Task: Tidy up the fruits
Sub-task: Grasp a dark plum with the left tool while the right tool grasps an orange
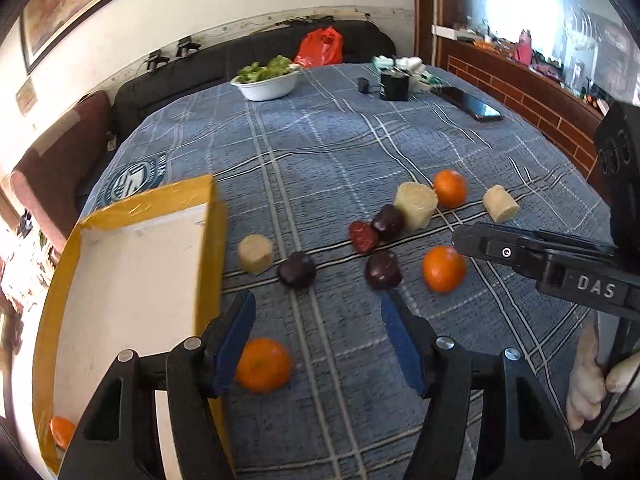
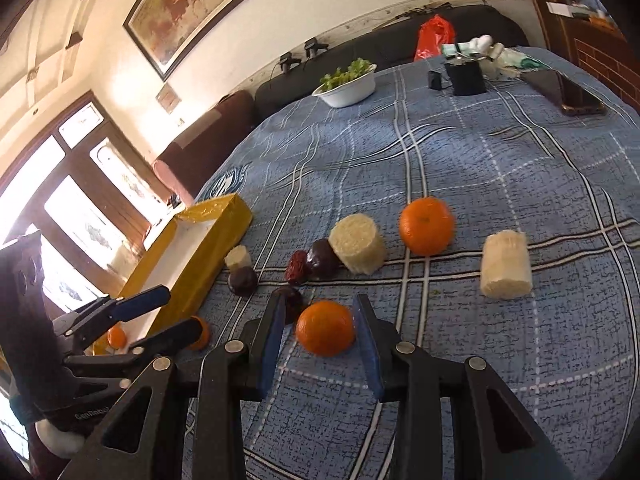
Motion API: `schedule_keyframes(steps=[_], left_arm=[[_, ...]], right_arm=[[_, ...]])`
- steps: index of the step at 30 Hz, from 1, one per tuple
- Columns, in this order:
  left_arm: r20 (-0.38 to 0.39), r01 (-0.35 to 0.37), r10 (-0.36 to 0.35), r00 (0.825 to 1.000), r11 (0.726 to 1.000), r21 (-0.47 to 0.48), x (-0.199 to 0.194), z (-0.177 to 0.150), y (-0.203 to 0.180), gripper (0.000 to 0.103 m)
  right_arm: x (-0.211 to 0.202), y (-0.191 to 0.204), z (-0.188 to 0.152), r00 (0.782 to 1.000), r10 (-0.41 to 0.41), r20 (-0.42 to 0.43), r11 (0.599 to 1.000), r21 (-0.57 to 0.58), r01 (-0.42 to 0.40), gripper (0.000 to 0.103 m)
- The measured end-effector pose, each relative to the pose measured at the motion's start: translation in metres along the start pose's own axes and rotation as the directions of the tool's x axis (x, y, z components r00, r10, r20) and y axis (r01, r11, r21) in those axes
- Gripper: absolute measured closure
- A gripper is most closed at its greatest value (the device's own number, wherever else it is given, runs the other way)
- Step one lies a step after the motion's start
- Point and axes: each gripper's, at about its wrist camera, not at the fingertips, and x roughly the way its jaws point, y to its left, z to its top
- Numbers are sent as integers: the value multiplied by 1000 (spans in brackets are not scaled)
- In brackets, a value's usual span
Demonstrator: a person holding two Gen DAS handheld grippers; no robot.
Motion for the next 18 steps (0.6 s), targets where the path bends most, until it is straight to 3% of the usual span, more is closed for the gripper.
schedule_keyframes(steps=[5,8,10,12,18], left_arm=[[-60,37,-34,998,998,43,40,11,-23,39],[-73,48,-45,996,998,41,55,16,-27,42],[-77,70,-67,995,997,31,61,19,-27,63],[-78,124,-123,989,992,15,65,21,-28,78],[-63,61,-61,996,998,2,57,13,-25,78]], right_arm=[[-2,-8,2,1000,-21,6,999,34,21,67],[2,-12,1,1000,6,-22,999,53,-5,66],[5,-12,1,999,23,-43,998,58,-20,65],[8,-13,1,997,51,-59,997,67,-47,65],[16,-15,-1,993,71,-92,995,79,-64,65]])
